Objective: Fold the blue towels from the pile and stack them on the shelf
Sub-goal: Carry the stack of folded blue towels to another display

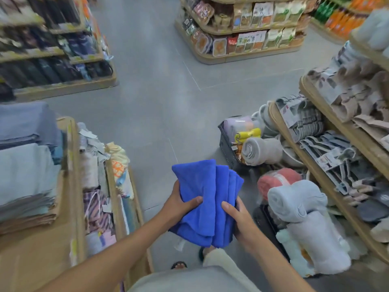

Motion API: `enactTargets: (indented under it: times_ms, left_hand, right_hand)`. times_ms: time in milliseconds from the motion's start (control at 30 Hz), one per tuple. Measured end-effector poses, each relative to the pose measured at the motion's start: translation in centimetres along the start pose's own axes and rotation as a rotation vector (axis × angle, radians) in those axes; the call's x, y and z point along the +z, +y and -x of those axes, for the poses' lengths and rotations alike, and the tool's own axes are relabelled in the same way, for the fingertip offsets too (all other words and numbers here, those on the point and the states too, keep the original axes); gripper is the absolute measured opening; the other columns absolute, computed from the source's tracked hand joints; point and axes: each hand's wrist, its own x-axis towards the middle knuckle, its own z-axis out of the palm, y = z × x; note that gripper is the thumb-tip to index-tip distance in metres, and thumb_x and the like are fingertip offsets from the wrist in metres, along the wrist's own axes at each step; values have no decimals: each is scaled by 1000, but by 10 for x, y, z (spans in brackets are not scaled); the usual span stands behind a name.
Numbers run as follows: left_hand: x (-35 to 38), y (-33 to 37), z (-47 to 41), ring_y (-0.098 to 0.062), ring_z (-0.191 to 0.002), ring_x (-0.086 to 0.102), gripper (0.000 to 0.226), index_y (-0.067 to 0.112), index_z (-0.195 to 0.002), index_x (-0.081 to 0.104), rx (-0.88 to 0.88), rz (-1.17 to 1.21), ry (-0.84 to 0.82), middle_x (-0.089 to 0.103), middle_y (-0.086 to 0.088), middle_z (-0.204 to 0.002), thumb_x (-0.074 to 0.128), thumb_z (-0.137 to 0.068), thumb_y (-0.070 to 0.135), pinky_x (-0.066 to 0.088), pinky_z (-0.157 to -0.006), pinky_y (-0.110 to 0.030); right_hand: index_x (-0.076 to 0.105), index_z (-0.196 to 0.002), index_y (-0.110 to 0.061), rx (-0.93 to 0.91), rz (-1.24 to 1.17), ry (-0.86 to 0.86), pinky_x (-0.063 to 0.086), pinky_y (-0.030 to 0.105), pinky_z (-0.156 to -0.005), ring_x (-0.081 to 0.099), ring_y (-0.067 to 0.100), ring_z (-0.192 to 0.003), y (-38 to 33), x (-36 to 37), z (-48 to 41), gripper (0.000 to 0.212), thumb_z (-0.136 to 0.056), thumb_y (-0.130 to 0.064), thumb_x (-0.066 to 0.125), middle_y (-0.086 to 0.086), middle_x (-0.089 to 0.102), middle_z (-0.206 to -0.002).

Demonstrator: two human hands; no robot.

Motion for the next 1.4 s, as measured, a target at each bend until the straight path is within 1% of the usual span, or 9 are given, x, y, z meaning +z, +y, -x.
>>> enactTargets:
  times_ms: [100,233,367,533,633,800,933,1200,1400]
  left_hand:
    - [-5,21,-58,8,-117,59,73,64,-122,42,17,6,43,58,36,-123,85,-63,69,49,-85,-7]
    - [-12,50,-132,7,-119,58,76,62,-126,40,31,25,126,57,35,-126,84,-65,69,50,-87,-9]
    - [-29,85,-196,4,-121,58,84,54,-135,36,22,49,238,57,32,-129,83,-67,68,54,-94,-20]
    - [-71,119,-261,8,-120,57,79,58,-133,38,6,114,404,56,36,-127,83,-69,67,50,-86,-8]
    - [-107,124,-291,9,-119,57,77,64,-129,38,5,155,522,56,37,-127,84,-68,66,52,-89,-13]
    - [-185,120,-349,1,-123,59,86,51,-139,37,-15,255,642,58,28,-132,87,-70,61,51,-103,-34]
    - [-263,137,-401,1,-122,59,90,51,-140,36,-11,303,679,58,30,-131,87,-67,64,51,-105,-37]
    - [-418,199,-476,-2,-120,62,76,54,-135,40,67,351,740,62,24,-130,87,-75,53,56,-91,-22]
    - [-528,217,-523,-6,-122,63,83,47,-139,39,84,381,948,63,19,-132,87,-73,56,53,-102,-39]
  right_hand:
    - [46,-145,-19,-4,31,-45,58,33,-94,65,25,-125,-38,-10,-60,70,-83,-31,75,5,67,-137]
    - [48,-143,-22,16,58,-124,59,31,-90,67,24,-123,-92,-23,-146,79,-74,-38,83,4,68,-135]
    - [48,-144,-23,64,113,-234,59,30,-89,67,22,-123,-151,-21,-229,76,-77,-36,80,2,68,-135]
    - [47,-144,-28,146,217,-409,55,36,-98,65,20,-125,-214,12,-329,79,-75,-45,82,-3,68,-136]
    - [49,-141,-29,176,311,-514,54,34,-97,66,18,-124,-241,48,-388,83,-69,-54,83,-5,68,-135]
    - [47,-144,-27,207,425,-657,54,36,-100,63,19,-127,-271,124,-486,83,-75,-56,82,-3,65,-139]
    - [48,-145,-25,227,471,-680,48,48,-109,64,22,-126,-301,193,-560,91,-69,-58,86,0,66,-138]
    - [50,-143,-29,195,541,-805,50,44,-104,65,22,-126,-366,342,-683,92,-66,-63,86,-1,67,-138]
    - [49,-146,-21,204,583,-962,47,50,-108,62,28,-128,-396,462,-777,89,-72,-58,82,7,64,-140]
